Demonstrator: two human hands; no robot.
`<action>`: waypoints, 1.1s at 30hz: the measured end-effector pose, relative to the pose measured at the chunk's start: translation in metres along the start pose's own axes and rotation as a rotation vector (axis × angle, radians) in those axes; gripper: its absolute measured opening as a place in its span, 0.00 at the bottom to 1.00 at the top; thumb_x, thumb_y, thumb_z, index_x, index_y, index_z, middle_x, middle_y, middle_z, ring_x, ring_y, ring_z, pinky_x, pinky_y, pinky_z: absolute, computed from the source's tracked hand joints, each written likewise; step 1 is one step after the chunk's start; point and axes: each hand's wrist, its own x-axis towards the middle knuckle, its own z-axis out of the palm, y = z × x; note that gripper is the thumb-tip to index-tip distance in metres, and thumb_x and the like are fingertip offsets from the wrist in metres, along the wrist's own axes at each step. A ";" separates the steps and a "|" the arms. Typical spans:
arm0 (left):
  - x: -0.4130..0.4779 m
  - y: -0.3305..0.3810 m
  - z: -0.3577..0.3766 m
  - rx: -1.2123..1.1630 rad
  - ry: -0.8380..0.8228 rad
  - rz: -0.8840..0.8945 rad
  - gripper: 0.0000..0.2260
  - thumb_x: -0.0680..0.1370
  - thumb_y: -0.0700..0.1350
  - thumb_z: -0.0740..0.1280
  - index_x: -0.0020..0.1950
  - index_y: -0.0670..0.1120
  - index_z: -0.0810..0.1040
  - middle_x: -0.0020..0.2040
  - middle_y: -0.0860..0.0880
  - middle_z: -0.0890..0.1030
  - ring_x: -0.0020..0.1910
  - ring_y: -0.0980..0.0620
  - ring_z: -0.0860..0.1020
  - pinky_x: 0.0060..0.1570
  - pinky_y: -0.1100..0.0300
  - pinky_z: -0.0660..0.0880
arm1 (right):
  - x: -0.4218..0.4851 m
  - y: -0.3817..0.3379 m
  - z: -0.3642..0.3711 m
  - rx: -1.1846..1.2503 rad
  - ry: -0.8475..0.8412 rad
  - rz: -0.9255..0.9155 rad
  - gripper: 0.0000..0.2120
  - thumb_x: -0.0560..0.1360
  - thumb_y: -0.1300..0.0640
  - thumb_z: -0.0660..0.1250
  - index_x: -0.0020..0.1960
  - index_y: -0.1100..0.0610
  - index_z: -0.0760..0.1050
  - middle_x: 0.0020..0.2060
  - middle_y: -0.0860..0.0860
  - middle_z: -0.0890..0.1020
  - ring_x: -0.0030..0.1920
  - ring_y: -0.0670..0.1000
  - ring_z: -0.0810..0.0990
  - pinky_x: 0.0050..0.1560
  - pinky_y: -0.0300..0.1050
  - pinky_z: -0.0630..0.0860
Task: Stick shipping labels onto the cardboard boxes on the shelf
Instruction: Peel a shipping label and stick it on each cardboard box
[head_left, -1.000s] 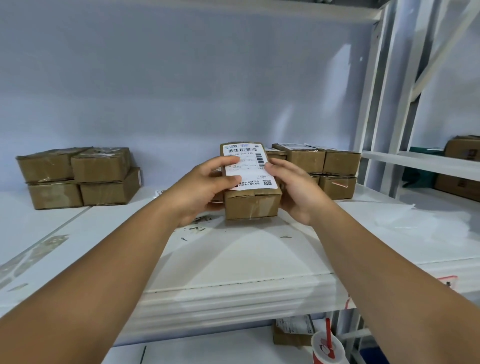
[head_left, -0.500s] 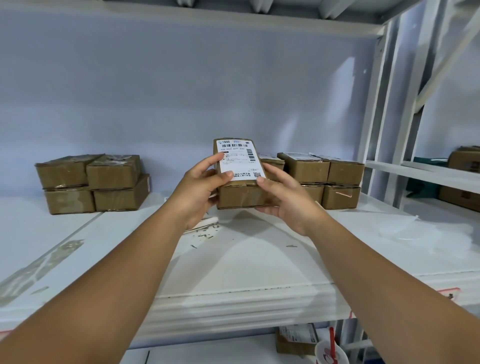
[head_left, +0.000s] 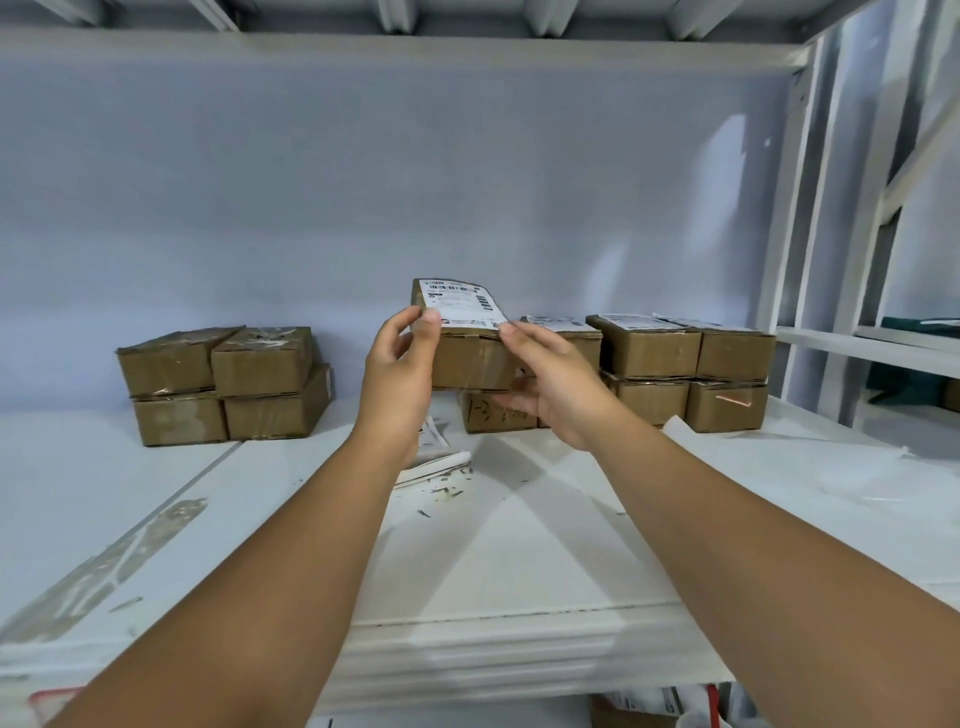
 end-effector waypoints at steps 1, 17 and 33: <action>0.001 -0.003 0.000 0.022 -0.046 -0.010 0.19 0.70 0.59 0.71 0.59 0.57 0.73 0.61 0.50 0.78 0.57 0.53 0.78 0.58 0.54 0.75 | 0.004 0.003 0.000 -0.011 0.033 -0.001 0.16 0.76 0.48 0.68 0.61 0.52 0.75 0.60 0.54 0.77 0.60 0.56 0.77 0.45 0.49 0.82; 0.029 -0.031 0.036 0.786 -0.048 0.098 0.26 0.78 0.41 0.64 0.73 0.48 0.58 0.66 0.44 0.71 0.60 0.46 0.72 0.48 0.65 0.64 | 0.017 0.026 -0.027 -0.742 0.315 -0.193 0.13 0.74 0.60 0.67 0.57 0.51 0.71 0.39 0.51 0.80 0.48 0.54 0.80 0.53 0.45 0.75; 0.016 -0.037 0.040 1.070 -0.030 0.198 0.10 0.74 0.34 0.58 0.44 0.46 0.77 0.66 0.44 0.63 0.62 0.43 0.67 0.52 0.53 0.73 | 0.017 0.029 -0.029 -0.804 0.252 -0.165 0.10 0.75 0.59 0.64 0.53 0.52 0.81 0.32 0.38 0.74 0.45 0.45 0.74 0.44 0.32 0.66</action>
